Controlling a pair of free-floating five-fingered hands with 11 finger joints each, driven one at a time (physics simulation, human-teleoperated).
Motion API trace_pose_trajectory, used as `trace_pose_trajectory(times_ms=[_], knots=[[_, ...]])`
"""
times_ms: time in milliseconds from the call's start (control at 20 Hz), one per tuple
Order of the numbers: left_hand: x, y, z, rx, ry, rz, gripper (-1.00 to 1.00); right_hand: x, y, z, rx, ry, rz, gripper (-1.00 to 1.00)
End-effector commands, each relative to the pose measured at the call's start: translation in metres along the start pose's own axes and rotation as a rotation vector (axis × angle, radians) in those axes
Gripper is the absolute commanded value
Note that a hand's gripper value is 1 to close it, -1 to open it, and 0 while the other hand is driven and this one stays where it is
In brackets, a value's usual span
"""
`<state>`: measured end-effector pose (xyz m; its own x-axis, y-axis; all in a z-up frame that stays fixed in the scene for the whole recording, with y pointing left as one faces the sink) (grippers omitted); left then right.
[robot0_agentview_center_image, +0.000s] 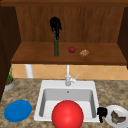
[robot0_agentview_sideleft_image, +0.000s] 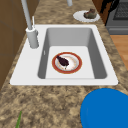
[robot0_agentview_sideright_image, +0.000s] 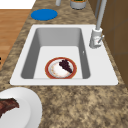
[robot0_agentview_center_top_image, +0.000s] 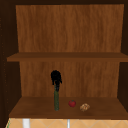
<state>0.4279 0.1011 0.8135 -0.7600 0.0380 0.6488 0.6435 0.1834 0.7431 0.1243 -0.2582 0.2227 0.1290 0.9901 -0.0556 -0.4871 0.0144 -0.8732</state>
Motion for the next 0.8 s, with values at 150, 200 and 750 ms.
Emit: trace_pose_trajectory(times_ms=[150, 200, 750], knots=[[0.0, 0.0, 0.001, 0.0, 0.0, -0.001, -1.0, 0.0, 0.0, 0.0, 0.0, 0.0, 0.0, 0.0], [0.001, 0.001, 0.001, 0.0, 0.0, -0.001, -1.0, 0.0, 0.0, 0.0, 0.0, 0.0, 0.0, 0.0], [0.008, 0.013, -0.005, -0.001, -0.001, 0.013, -1.0, 0.0, 0.0, 0.0, 0.0, 0.0, 0.0, 0.0]])
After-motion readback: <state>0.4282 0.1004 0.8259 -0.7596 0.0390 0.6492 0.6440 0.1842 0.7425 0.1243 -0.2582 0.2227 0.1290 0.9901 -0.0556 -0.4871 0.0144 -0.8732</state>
